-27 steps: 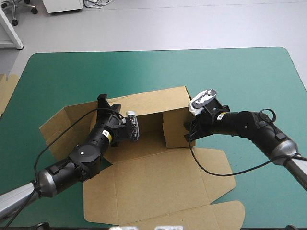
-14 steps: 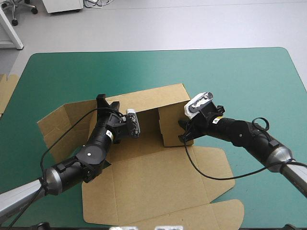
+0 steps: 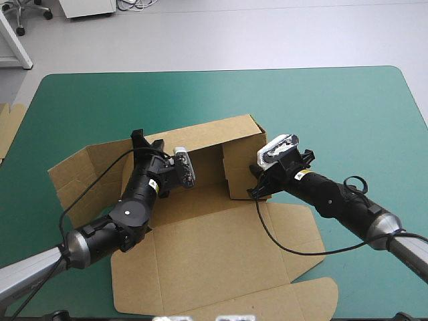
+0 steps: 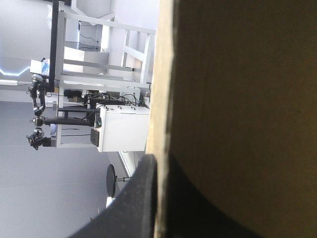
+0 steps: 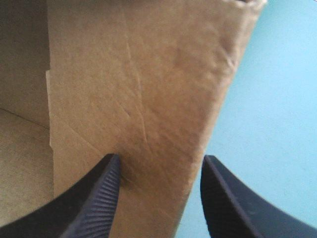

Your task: Fold the box

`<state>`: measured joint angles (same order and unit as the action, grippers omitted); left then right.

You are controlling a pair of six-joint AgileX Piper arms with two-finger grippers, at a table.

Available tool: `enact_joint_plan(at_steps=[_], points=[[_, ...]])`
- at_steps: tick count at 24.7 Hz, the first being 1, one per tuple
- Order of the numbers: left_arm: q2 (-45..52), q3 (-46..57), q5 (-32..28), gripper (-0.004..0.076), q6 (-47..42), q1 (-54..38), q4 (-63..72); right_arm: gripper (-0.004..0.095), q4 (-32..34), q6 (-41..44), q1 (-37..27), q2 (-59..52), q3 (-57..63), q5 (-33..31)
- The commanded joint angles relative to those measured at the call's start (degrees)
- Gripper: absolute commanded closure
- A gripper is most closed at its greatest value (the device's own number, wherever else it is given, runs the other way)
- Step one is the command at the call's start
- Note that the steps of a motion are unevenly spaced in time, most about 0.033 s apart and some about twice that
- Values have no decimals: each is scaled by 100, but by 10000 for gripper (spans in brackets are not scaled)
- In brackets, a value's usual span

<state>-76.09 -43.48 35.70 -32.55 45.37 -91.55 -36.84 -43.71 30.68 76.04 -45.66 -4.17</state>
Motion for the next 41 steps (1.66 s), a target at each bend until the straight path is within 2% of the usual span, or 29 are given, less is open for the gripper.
enact_joint_plan(at_steps=[1, 9, 18, 20, 22, 24, 32, 35, 38, 41], points=[[96, -121, -16, 734, -169, 33, 23, 446, -16, -63, -20, -64, -124, 608], [96, -121, -12, 734, -309, 33, 13, 452, -27, -23, 49, 115, -124, 1032], [96, -121, -7, 734, -321, 33, 36, 458, -38, 175, 149, 289, -147, 1198], [96, -121, 3, 734, -321, 33, 36, 511, -38, 258, 149, 289, -147, 1198], [96, -121, 2, 734, -329, 33, 36, 645, -38, 274, 161, 289, -147, 1198], [96, -121, 2, 734, -333, 33, 36, 896, 20, 212, 213, 289, -147, 1184], [222, -121, 142, 729, -333, 33, -6, 905, -23, 166, 315, 289, -147, 1133], [578, -121, 444, 603, -128, 232, 373, 905, -33, 166, 315, 289, -147, 1189], [724, -121, 866, 429, 313, 611, 909, 905, -61, 177, 315, 334, -147, 1189], [724, -121, 1069, 383, 302, 918, 963, 906, -61, 190, 315, 393, -147, 1178]])
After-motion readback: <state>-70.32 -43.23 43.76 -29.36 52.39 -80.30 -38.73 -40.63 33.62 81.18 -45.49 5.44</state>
